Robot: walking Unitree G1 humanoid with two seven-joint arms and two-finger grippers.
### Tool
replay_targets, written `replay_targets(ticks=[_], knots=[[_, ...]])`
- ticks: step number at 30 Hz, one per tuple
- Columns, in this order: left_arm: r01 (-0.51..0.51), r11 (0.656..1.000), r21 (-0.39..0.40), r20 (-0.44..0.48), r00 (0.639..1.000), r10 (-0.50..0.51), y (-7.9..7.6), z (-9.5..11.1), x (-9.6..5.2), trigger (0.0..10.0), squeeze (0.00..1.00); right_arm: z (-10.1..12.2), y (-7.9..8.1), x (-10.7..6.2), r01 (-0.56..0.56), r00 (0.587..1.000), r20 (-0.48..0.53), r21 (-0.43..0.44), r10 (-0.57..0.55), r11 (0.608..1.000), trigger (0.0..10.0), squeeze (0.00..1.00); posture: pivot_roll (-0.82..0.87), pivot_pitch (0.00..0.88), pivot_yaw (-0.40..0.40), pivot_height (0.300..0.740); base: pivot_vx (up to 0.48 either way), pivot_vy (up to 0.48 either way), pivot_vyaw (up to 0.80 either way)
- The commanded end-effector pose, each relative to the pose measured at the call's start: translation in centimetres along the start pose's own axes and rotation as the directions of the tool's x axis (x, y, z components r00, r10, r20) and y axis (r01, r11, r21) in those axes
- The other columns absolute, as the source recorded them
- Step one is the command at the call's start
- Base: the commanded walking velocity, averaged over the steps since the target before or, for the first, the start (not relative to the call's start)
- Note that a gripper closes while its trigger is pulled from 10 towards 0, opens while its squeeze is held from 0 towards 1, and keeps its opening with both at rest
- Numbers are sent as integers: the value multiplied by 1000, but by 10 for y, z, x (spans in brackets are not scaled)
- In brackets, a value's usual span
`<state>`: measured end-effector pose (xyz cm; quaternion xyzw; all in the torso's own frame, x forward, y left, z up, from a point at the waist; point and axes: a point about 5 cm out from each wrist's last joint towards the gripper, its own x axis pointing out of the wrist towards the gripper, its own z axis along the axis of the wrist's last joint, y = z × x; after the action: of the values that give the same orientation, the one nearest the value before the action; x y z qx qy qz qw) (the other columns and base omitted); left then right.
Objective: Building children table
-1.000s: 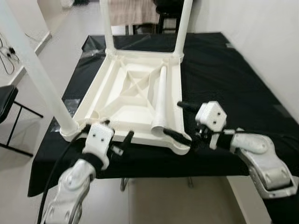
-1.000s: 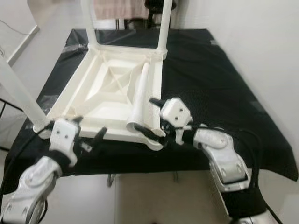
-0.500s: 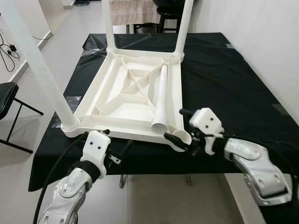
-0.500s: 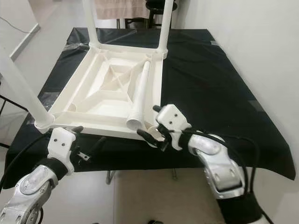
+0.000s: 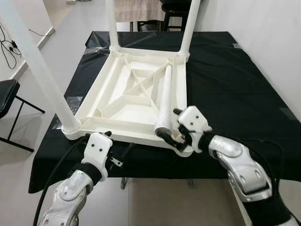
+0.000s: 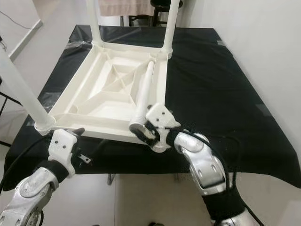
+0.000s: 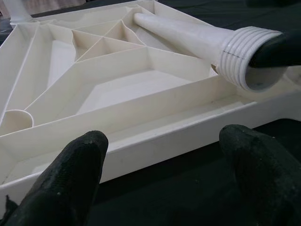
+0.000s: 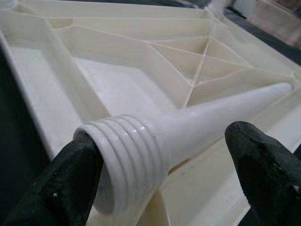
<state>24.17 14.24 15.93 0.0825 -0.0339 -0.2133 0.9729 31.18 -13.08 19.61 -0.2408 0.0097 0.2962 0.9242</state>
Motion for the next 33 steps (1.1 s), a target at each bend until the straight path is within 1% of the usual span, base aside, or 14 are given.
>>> replay_targets(ticks=[1, 6, 10, 11, 12, 13, 15, 18, 26, 28, 30, 32, 33], knots=[[8, 1000, 17, -24, 1000, -7, -1, -2, -2, 10000, 0, -7, -3, 4, 55, 996, -63, -4, -55, 998, 10000, 0, 77, 155, -73, 740, 0, 0, 0], [9, 1000, 16, -25, 1000, -8, -1, -2, -1, 10000, 0, -8, -8, 5, 103, 991, -91, -1, -103, 995, 10000, 0, 73, 159, -74, 740, 0, 0, 0], [9, 1000, 16, -25, 1000, -8, -1, -2, -1, 10000, 0, -8, -9, 5, 112, 989, -96, 0, -112, 994, 10000, 0, 73, 159, -74, 740, 0, 0, 0], [8, 1000, 16, -25, 1000, -8, -1, -2, -1, 10000, 0, -11, -11, 4, 160, 980, -125, 3, -158, 987, 6431, 0, 69, 162, -77, 740, 0, 0, 0], [8, 1000, 15, -24, 1000, -8, -1, -1, -1, 10000, 0, -13, -14, 2, 206, 968, -146, 5, -203, 979, 1922, 0, 66, 165, -79, 740, 0, 0, 0], [8, 1000, 15, -23, 1000, -7, -1, -1, 0, 10000, 0, -15, -15, 1, 244, 957, -164, 9, -239, 970, 0, 0, 62, 165, -81, 740, 0, 0, 0], [8, 1000, 15, -23, 1000, -7, -1, -1, 0, 10000, 0, -15, -15, 1, 244, 957, -164, 9, -239, 970, 0, 0, 62, 165, -81, 740, 0, 0, 0], [6, 1000, 10, -20, 1000, -6, -2, -1, 0, 10000, 0, -16, -15, -1, 307, 938, -172, 14, -301, 951, 0, 0, 43, 170, -80, 740, 0, 0, 0], [13, 1000, 12, -20, 1000, -12, -2, 0, 0, 10000, 0, -14, -17, -3, 346, 927, -161, 25, -338, 938, 0, 0, 41, 174, -70, 740, 0, 0, 0], [13, 1000, 12, -20, 1000, -13, -1, 0, 0, 10000, 0, -14, -18, -4, 359, 923, -161, 31, -350, 933, 0, 0, 41, 175, -69, 740, 0, 0, 0], [13, 1000, 12, -20, 1000, -13, 0, 0, 0, 10000, 0, -13, -24, -5, 392, 911, -157, 40, -382, 919, 0, 0, 41, 174, -65, 740, 0, 0, 0], [13, 1000, 12, -20, 1000, -13, 0, 0, 0, 10000, 0, -13, -24, -5, 392, 911, -157, 40, -382, 919, 0, 0, 41, 174, -65, 740, 0, 0, 0], [13, 1000, 13, -19, 1000, -13, 0, 1, 1, 10000, 0, -10, -29, -7, 411, 905, -143, 54, -400, 910, 0, 0, 46, 173, -62, 740, 0, 0, 0]])
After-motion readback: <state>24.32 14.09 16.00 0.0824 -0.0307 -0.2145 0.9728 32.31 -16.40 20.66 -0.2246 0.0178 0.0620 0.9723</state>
